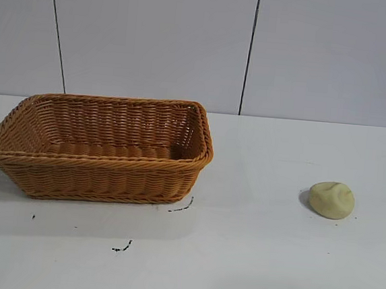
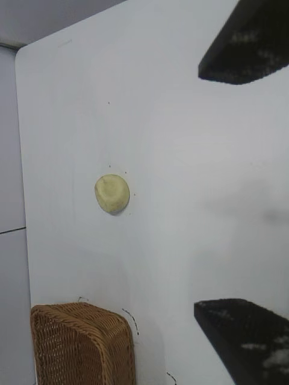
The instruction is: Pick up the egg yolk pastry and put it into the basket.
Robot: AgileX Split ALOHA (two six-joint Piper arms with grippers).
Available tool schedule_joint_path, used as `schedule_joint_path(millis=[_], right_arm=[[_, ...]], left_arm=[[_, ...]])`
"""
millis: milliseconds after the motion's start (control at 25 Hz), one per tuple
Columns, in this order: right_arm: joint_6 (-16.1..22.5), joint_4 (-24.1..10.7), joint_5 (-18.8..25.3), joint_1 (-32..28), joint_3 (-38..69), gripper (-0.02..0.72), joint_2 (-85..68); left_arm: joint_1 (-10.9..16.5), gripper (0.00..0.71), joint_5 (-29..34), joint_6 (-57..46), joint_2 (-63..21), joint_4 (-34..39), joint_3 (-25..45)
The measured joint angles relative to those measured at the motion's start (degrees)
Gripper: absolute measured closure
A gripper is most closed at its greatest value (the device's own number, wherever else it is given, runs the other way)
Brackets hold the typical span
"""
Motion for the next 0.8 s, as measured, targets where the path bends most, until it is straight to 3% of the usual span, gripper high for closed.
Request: schedule_joint_path(millis=[520, 800], right_arm=[[0.31, 0.00, 0.31, 0.00, -0.20, 0.008, 0.79], [0.91, 0.00, 1.23, 0.00, -7.43, 0.008, 19.13]], left_arm=[[0.00, 0.017, 0.00, 0.00, 0.00, 0.00, 0.00], [0.00, 0.017, 0.00, 0.00, 0.00, 0.00, 0.00]])
